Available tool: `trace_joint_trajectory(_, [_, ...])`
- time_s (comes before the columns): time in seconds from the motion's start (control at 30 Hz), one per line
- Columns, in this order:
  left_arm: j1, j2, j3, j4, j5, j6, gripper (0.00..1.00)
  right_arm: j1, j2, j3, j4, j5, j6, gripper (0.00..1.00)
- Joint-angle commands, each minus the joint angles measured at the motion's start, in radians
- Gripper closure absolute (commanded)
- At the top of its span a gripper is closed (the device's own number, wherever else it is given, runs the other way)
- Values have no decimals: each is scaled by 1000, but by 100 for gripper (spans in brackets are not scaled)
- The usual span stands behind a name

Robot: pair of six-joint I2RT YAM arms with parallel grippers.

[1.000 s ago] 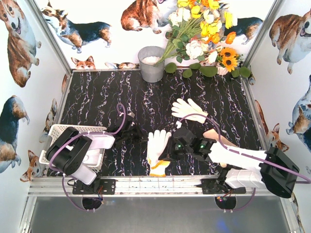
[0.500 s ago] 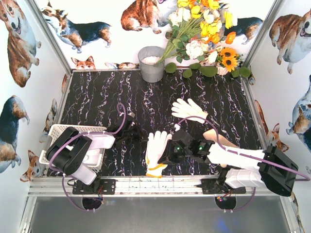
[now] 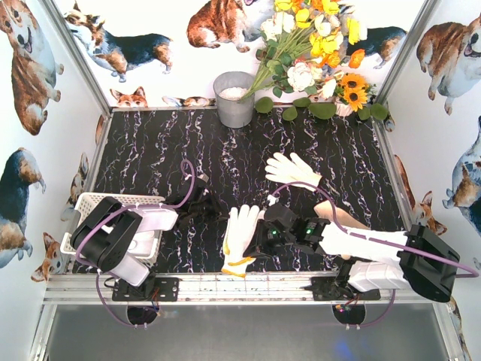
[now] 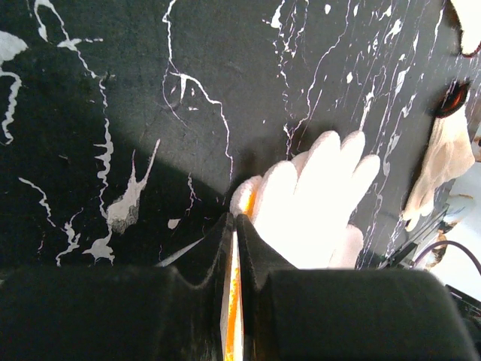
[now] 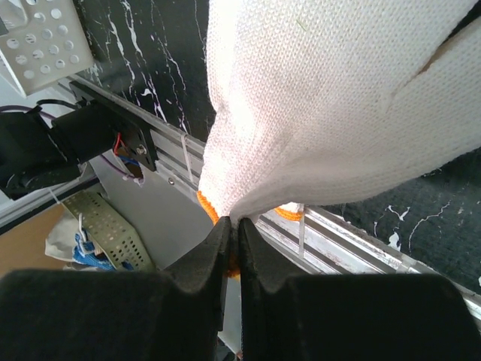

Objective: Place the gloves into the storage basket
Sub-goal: Pair the glove with the glove.

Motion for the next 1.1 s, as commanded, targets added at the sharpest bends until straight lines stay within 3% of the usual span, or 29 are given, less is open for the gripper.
trace_joint_trajectory(0.0, [-4, 10, -34, -125, -78, 37, 100, 15, 21, 40, 54, -22, -2, 90])
trace_joint_trajectory(0.4, [-4, 2, -31, -128, -79, 38, 100, 47, 122, 98, 98, -72, -15, 88])
trace_joint_trajectory(0.63, [-4, -16, -20, -127, -71, 43, 100, 54, 154, 126, 101, -83, -28, 55])
trace_joint_trajectory(0.8, [-4, -68, 20, -187, -72, 68, 86, 51, 93, 166, -45, -3, -75, 37])
trace_joint_trajectory(1.07, [-4, -210, 121, -449, -187, 199, 61, -20, -8, 228, -360, 143, -170, 33])
